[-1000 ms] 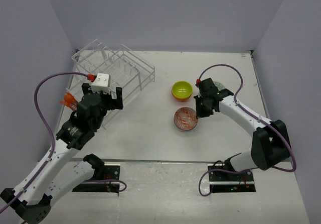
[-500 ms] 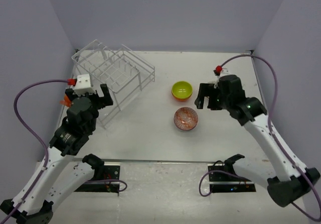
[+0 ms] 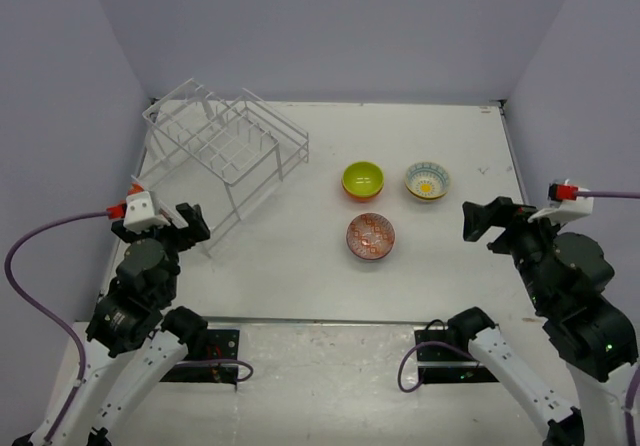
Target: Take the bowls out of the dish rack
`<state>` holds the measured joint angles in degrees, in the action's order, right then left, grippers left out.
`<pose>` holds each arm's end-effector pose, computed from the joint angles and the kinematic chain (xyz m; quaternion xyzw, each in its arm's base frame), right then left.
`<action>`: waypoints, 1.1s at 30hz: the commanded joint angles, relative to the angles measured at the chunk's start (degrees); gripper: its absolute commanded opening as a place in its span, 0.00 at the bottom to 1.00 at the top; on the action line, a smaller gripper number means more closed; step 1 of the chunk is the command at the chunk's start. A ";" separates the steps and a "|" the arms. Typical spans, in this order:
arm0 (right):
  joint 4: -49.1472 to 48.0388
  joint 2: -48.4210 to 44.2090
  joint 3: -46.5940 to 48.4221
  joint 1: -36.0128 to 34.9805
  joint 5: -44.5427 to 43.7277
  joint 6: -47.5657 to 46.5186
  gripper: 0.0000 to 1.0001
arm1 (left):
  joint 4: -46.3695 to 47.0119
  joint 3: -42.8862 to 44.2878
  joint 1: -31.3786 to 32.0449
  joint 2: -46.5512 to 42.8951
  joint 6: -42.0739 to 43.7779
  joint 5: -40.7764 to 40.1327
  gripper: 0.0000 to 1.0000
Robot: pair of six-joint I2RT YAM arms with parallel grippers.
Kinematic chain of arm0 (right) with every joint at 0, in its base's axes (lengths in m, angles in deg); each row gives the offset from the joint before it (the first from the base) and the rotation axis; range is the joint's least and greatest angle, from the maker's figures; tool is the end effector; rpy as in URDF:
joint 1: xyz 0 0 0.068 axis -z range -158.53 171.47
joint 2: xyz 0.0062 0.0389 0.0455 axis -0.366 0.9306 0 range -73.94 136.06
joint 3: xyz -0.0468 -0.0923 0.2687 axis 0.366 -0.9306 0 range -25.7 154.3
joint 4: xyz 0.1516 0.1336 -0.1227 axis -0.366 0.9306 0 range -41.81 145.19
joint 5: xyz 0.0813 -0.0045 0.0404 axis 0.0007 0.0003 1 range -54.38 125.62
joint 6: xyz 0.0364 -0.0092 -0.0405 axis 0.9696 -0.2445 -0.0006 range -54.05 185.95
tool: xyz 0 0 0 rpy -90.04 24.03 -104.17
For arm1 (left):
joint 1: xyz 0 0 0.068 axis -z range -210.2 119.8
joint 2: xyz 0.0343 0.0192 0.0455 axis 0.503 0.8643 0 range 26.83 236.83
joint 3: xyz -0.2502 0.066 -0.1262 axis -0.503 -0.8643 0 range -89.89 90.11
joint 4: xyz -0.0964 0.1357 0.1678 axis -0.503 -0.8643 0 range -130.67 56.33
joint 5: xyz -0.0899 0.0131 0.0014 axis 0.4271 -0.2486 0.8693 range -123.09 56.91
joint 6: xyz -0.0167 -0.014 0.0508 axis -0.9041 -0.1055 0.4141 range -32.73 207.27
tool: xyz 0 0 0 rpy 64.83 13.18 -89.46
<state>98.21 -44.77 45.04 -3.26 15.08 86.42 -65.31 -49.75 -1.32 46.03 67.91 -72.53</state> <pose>0.0120 -0.0089 0.4233 0.0887 0.7489 0.1224 0.6452 0.0460 0.0019 0.3201 -0.1544 0.7402 -0.0083 0.6543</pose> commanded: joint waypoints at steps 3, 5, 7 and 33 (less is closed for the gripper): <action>2.19 -5.87 -6.30 -0.14 -4.25 -3.76 0.99 | 1.84 -1.38 -0.32 -1.28 -2.18 -2.66 1.00; 0.70 -8.85 -7.37 -0.14 -4.25 -4.21 0.99 | 1.67 -1.47 -0.32 0.39 -2.53 -2.92 1.00; -0.62 -10.09 -8.42 -0.14 -3.03 -4.30 0.99 | 0.97 -1.03 -0.32 1.80 -3.14 -3.18 1.00; -6.77 -9.30 -18.27 -0.05 -5.13 -2.10 0.99 | 2.63 -2.52 -0.85 3.65 -1.65 -0.29 1.00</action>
<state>94.83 -55.17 27.29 -3.29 12.05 84.08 -64.69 -52.19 -1.71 49.94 65.82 -72.88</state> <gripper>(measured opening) 0.987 0.997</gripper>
